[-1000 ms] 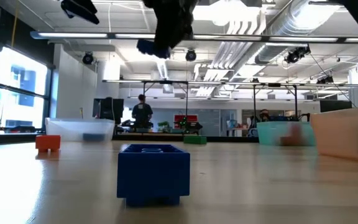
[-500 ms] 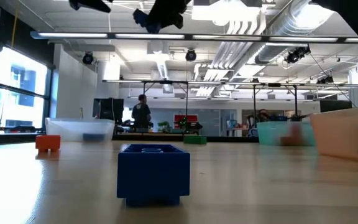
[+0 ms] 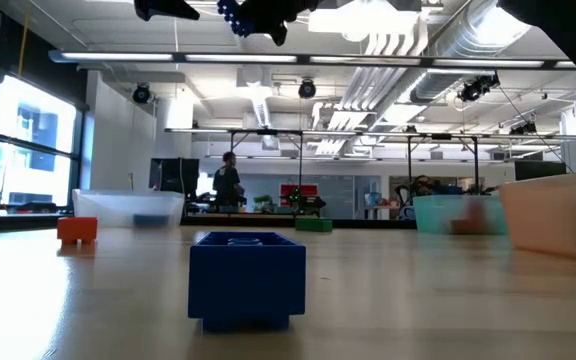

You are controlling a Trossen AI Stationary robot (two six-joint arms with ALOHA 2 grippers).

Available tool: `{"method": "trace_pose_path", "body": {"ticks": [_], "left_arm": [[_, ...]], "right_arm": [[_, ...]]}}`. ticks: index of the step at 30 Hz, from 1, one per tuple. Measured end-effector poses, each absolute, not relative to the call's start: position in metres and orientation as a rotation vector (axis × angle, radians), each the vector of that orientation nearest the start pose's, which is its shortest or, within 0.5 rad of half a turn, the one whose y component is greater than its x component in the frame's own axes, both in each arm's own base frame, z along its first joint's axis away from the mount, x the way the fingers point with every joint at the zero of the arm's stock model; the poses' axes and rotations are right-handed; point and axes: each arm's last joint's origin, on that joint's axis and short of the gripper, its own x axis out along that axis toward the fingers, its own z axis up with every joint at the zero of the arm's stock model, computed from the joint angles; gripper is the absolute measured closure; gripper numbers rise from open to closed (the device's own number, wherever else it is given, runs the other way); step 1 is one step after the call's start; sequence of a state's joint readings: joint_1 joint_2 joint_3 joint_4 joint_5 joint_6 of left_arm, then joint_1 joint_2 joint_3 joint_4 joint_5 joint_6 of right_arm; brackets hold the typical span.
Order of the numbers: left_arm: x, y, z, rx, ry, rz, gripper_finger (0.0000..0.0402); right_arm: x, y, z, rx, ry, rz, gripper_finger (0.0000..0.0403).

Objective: Sort & place blocks by color
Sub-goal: Put the blue game piece into the transparent bin

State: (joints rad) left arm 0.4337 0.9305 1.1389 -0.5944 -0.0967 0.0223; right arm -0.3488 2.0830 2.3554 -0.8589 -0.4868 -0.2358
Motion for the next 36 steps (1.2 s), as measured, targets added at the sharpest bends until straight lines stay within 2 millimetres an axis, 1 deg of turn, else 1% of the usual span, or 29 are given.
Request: {"method": "trace_pose_path", "body": {"ticks": [6, 9, 13, 16, 20, 25, 27, 29, 36], "left_arm": [[0.178, 0.091, 0.386, -0.033, 0.359, 0.522, 0.0131], [0.185, 0.097, 0.386, -0.035, 0.337, 0.513, 0.013], [0.191, 0.106, 0.383, -0.041, 0.334, 0.526, 0.0131], [0.196, 0.111, 0.385, -0.038, 0.291, 0.504, 0.013], [0.2, 0.118, 0.388, -0.029, 0.239, 0.501, 0.0131], [0.199, 0.123, 0.386, -0.032, 0.24, 0.522, 0.0135], [0.199, 0.123, 0.387, -0.032, 0.24, 0.522, 0.0149], [0.199, 0.123, 0.386, -0.024, 0.243, 0.52, 0.0173], [0.199, 0.123, 0.386, 0.03, 0.26, 0.5, 0.0288]], "right_arm": [[0.421, -0.152, 0.409, -0.002, 0.461, 0.257, 0.0301], [0.419, -0.157, 0.409, -0.015, 0.456, 0.255, 0.0301], [0.418, -0.161, 0.409, -0.026, 0.453, 0.254, 0.0301], [0.417, -0.161, 0.409, -0.041, 0.446, 0.274, 0.0301], [0.417, -0.162, 0.409, -0.043, 0.442, 0.283, 0.0301], [0.416, -0.165, 0.409, -0.053, 0.439, 0.274, 0.0301], [0.416, -0.165, 0.409, -0.052, 0.44, 0.275, 0.0301], [0.416, -0.165, 0.409, -0.051, 0.44, 0.275, 0.0301], [0.417, -0.166, 0.408, -0.066, 0.449, 0.249, 0.0301]]}}
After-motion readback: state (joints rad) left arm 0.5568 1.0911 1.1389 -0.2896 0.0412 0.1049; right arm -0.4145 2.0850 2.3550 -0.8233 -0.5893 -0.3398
